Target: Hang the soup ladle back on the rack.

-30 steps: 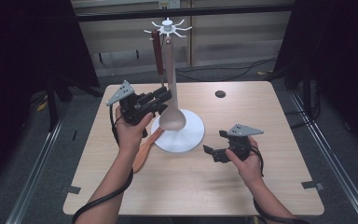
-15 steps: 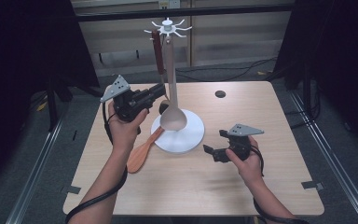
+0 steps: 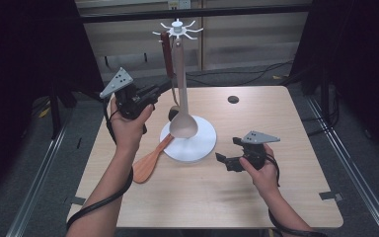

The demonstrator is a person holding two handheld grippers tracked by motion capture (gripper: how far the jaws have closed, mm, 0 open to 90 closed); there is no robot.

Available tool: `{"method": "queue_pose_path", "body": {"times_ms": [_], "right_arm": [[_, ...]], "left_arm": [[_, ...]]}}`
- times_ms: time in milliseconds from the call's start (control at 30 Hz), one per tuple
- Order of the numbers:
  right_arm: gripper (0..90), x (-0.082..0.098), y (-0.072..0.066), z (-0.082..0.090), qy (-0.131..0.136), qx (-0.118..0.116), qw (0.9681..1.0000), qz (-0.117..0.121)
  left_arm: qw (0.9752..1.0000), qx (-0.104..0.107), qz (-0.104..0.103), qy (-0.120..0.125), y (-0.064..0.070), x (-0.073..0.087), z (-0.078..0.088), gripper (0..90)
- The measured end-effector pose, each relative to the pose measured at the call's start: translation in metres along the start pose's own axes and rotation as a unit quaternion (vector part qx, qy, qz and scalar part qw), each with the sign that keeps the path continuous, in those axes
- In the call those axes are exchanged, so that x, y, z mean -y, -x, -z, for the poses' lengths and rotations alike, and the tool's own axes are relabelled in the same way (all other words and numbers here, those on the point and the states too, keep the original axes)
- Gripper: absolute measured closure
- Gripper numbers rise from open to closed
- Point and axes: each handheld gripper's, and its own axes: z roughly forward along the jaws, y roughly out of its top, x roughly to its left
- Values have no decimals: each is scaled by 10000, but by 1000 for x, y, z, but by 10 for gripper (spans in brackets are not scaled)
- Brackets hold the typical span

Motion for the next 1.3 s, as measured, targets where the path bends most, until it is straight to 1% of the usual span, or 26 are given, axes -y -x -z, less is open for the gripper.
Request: {"method": "queue_pose_path", "body": {"times_ms": [67, 100, 133, 200, 233, 267, 300, 367, 400, 433, 500, 533, 567, 633, 700, 767, 900, 933, 967, 1033, 1067, 1100, 1167, 1300], "right_arm": [[88, 0, 0, 0, -7, -4, 10000, -12], [89, 0, 0, 0, -7, -2, 10000, -6], [89, 0, 0, 0, -9, -5, 10000, -11], [89, 0, 0, 0, -5, -4, 10000, -1], [89, 0, 0, 0, 2, -6, 10000, -1], [88, 0, 0, 0, 15, 6, 10000, -7], [88, 0, 1, 0, 11, -2, 10000, 3], [88, 0, 0, 0, 9, -4, 10000, -13], [88, 0, 1, 0, 12, 1, 10000, -2], [89, 0, 1, 0, 14, 2, 10000, 3], [88, 0, 0, 0, 4, 5, 10000, 6], [88, 0, 0, 0, 0, 4, 10000, 3], [89, 0, 0, 0, -4, -13, 10000, -3], [88, 0, 1, 0, 2, -5, 10000, 18], [88, 0, 1, 1, -2, 5, 10000, -4], [88, 0, 2, 1, 19, 3, 10000, -17], [88, -1, 2, 2, 26, 18, 10000, -18], [88, -1, 2, 2, 24, 24, 10000, -27], [88, -1, 2, 2, 28, 23, 10000, -28], [88, -1, 2, 2, 31, 10, 10000, -21], [88, -1, 2, 2, 27, 12, 10000, -29], [88, -1, 2, 2, 28, 8, 10000, -21], [88, -1, 2, 2, 28, 4, 10000, -34], [88, -1, 2, 2, 43, 7, 10000, -11]], "left_arm": [[10000, 36, -81, 22, 0, -4, -1, 900], [10000, 60, -58, 48, 0, -5, -2, 900], [9999, 52, 11, 106, 1, -6, -3, 900], [9999, 55, -99, 57, 0, -8, -3, 900], [9999, 75, -55, 108, 1, -9, -4, 900], [9998, 46, 14, 190, 1, -10, -5, 900], [9998, 38, -37, 171, 1, -11, -5, 900], [9995, 41, 22, 297, 2, -12, -6, 900], [9995, 52, -71, 299, 1, -13, -4, 900], [9991, 67, -48, 425, 1, -14, -4, 900], [9983, 65, 8, 582, 2, -16, -4, 900], [9980, 54, 10, 636, 2, -16, -4, 900], [9977, 72, 56, 679, 2, -17, -5, 900], [9970, 27, 99, 770, 1, -18, -5, 900], [9958, 47, 157, 898, 1, -18, -6, 900], [9953, 77, 112, 955, 2, -19, -6, 900], [9936, 100, 155, 1110, 4, -20, -9, 900], [9929, 94, 189, 1168, 4, -20, -9, 900], [9923, 118, 192, 1217, 3, -21, -10, 900], [9910, 95, 164, 1322, 3, -22, -10, 900], [9903, 99, 187, 1375, 3, -22, -10, 900], [9902, 91, 162, 1385, 3, -23, -10, 900], [9890, 91, 198, 1461, 2, -23, -11, 900], [9877, 90, 211, 1546, 2, -26, -11, 900]]}}
